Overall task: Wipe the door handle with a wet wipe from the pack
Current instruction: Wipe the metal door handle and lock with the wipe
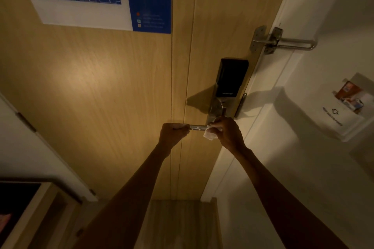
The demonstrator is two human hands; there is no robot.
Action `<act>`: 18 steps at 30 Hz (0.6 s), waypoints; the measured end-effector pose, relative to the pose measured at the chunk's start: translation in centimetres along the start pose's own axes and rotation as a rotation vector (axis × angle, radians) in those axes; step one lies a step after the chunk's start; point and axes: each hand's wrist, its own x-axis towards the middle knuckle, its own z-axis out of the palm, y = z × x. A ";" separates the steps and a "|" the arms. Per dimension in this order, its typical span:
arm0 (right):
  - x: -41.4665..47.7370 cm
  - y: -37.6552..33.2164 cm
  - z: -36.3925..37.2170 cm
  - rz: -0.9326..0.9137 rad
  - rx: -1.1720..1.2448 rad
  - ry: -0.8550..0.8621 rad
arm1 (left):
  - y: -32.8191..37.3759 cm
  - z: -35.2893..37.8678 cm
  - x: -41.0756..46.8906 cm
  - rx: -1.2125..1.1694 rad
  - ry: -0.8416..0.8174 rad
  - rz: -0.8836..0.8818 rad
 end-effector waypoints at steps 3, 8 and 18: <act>-0.3 0.0 0.5 0.029 0.056 0.056 | 0.0 0.1 0.0 0.013 -0.006 -0.003; -0.8 0.2 0.4 -0.002 0.041 0.074 | 0.1 0.2 0.1 0.030 0.003 -0.029; -2.2 0.0 0.3 -0.119 -0.338 0.060 | 0.0 0.5 0.2 0.047 0.038 -0.044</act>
